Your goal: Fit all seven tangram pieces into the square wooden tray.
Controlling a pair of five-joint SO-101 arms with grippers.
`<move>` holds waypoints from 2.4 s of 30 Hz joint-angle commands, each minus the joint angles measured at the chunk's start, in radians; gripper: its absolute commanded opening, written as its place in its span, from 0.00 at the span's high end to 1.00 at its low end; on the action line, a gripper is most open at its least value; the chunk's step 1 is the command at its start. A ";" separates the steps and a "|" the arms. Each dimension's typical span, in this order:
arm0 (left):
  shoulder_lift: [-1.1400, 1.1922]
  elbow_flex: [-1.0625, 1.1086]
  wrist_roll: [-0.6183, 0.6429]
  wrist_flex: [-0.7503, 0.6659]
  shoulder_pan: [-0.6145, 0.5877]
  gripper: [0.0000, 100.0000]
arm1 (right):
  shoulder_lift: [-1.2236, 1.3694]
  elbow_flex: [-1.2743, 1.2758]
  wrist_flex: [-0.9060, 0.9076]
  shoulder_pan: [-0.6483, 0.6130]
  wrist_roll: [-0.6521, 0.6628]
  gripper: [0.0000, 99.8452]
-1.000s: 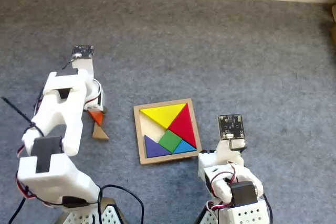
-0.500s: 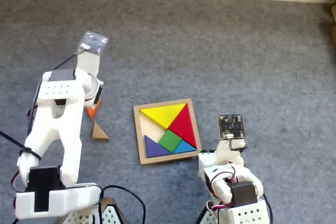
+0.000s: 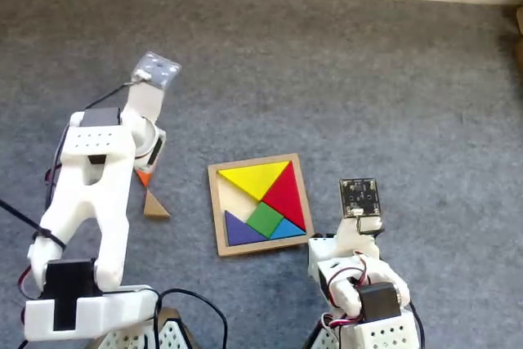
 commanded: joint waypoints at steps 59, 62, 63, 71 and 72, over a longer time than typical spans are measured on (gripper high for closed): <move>0.604 -0.484 0.012 0.069 -0.059 0.86 | -0.024 0.142 0.010 0.002 -0.003 0.94; 0.590 -0.484 0.012 0.106 -0.033 0.91 | -0.024 0.142 0.010 0.002 -0.003 0.94; 0.579 -0.484 0.014 0.120 -0.024 0.93 | -0.024 0.142 0.010 0.002 -0.003 0.94; 0.390 -0.483 0.097 0.273 0.076 0.99 | -0.024 0.142 0.010 0.002 -0.003 0.94; 0.367 -0.483 0.129 0.287 0.093 0.99 | -0.024 0.142 0.010 0.001 -0.003 0.94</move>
